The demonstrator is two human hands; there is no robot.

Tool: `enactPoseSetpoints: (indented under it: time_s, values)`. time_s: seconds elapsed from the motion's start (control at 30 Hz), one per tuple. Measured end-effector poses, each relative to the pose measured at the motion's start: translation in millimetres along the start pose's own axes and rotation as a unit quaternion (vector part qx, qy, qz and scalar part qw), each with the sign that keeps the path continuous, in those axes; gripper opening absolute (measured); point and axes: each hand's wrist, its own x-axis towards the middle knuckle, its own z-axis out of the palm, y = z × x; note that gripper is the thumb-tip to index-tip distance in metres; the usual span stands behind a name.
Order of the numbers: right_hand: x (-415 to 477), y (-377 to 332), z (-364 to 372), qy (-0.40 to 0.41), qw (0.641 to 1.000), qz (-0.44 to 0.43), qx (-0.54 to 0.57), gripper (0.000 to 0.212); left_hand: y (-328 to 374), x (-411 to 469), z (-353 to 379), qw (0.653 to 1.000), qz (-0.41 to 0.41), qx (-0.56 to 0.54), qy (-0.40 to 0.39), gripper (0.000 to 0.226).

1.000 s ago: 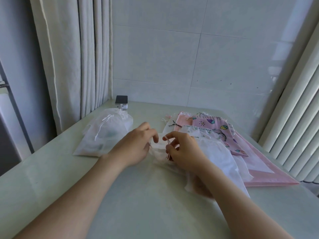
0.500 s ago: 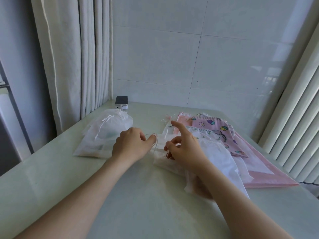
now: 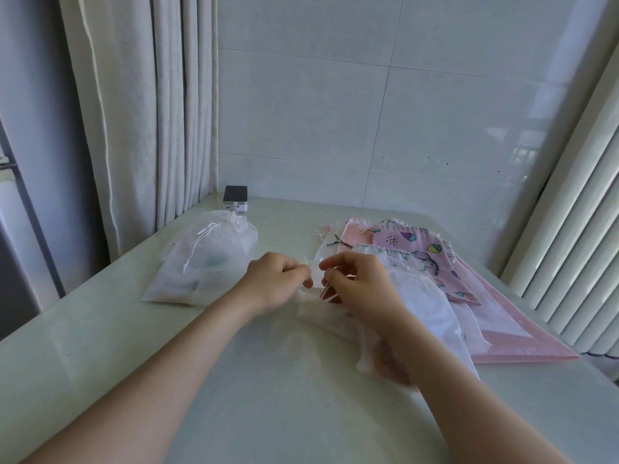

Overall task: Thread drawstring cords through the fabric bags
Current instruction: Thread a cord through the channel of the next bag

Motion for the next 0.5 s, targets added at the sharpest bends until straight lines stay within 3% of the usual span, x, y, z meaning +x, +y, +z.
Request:
enactPoseSetpoints:
  time_s: [0.07,0.23,0.5]
  values:
    - [0.1,0.5,-0.6,0.001,0.999,-0.021,-0.025,0.007,-3.4,2.4,1.1,0.999,0.020,-0.008,0.034,0.029]
    - [-2.9,-1.1,0.6,-0.043,0.991,-0.080,-0.103,0.012,-5.9,5.4,-2.2,0.984,0.032,-0.129,0.121,0.029]
    - [-1.3,3.3,4.4,-0.036,0.971,-0.102,-0.212,0.008,-2.1,3.0,-1.1,0.961,0.030,-0.252,0.110,0.026]
